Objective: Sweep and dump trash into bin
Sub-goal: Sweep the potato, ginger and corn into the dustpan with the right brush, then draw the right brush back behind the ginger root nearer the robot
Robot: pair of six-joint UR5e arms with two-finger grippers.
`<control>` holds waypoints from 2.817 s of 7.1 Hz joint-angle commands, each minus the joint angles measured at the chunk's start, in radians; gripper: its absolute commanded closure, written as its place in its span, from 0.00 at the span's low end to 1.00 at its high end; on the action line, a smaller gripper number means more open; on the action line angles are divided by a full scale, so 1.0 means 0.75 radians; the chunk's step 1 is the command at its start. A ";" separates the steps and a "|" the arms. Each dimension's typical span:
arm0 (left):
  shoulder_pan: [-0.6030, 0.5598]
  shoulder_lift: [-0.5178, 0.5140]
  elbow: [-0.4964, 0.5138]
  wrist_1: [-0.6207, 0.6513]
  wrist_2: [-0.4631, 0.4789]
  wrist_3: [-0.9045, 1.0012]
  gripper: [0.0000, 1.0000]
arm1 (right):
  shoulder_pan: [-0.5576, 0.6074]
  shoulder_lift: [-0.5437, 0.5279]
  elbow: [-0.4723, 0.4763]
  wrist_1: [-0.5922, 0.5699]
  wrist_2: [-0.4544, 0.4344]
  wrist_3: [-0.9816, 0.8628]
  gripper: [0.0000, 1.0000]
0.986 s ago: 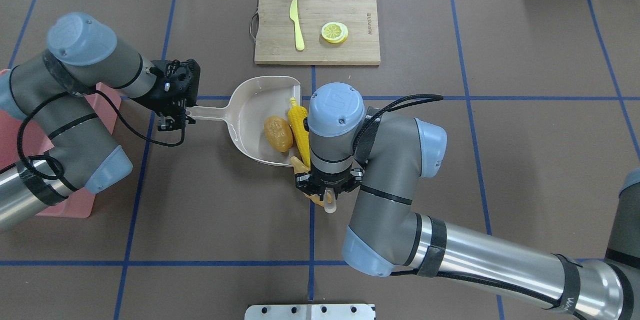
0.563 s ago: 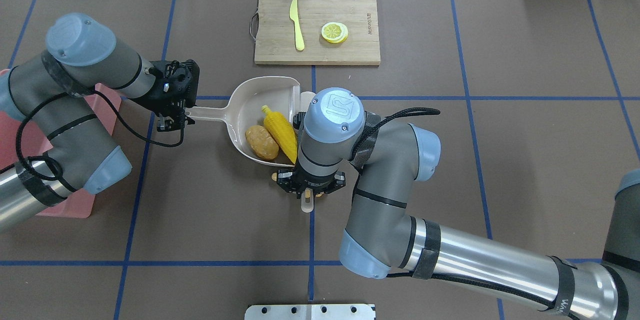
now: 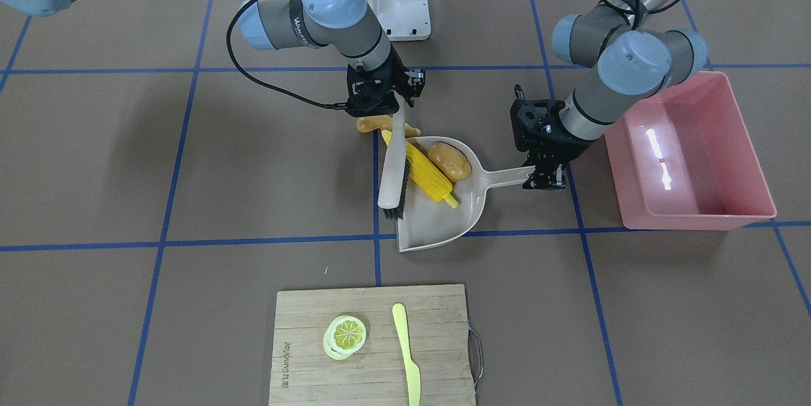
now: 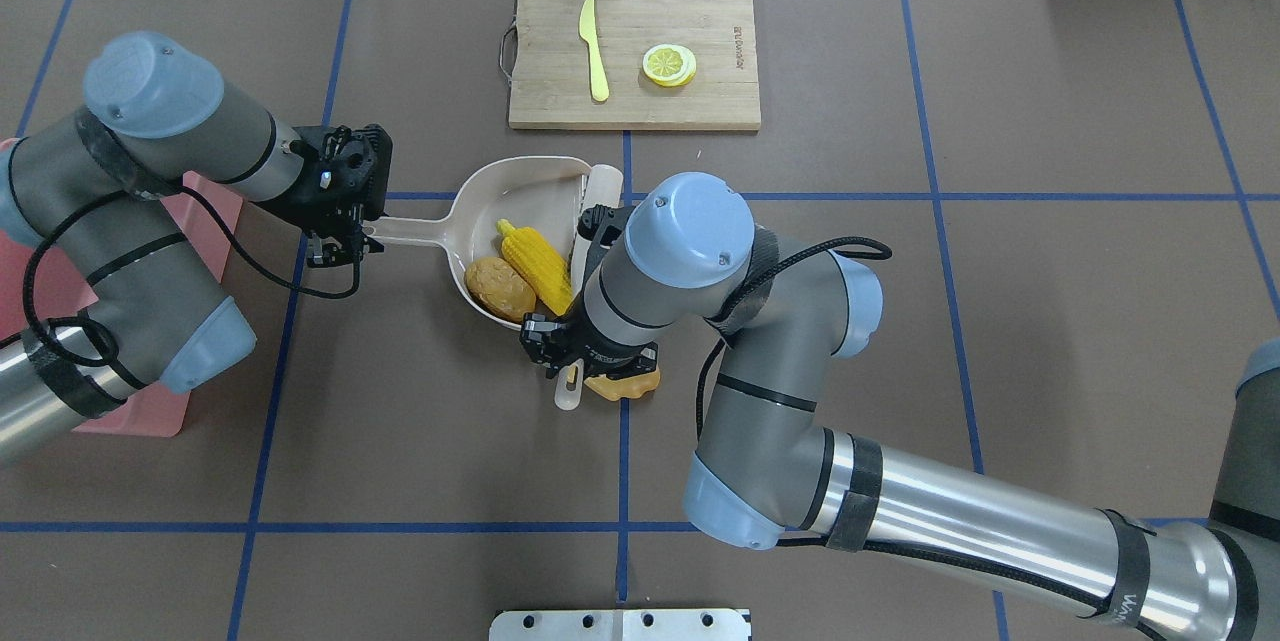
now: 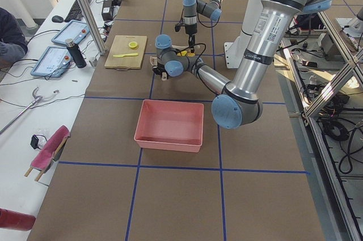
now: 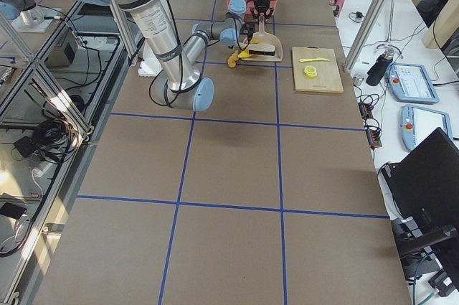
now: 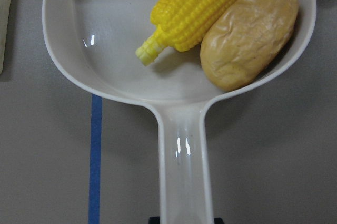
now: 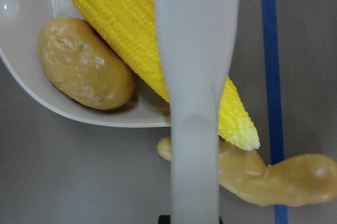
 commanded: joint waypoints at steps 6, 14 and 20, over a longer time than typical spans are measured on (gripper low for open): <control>0.001 0.186 -0.146 -0.043 0.004 0.042 1.00 | 0.034 -0.276 0.517 -0.392 0.083 0.234 1.00; 0.077 0.283 -0.197 -0.152 0.012 0.039 1.00 | -0.265 -0.311 0.571 -0.595 0.054 0.294 1.00; 0.079 0.348 -0.221 -0.166 0.012 0.044 1.00 | -0.250 -0.229 0.363 -0.330 0.030 0.252 1.00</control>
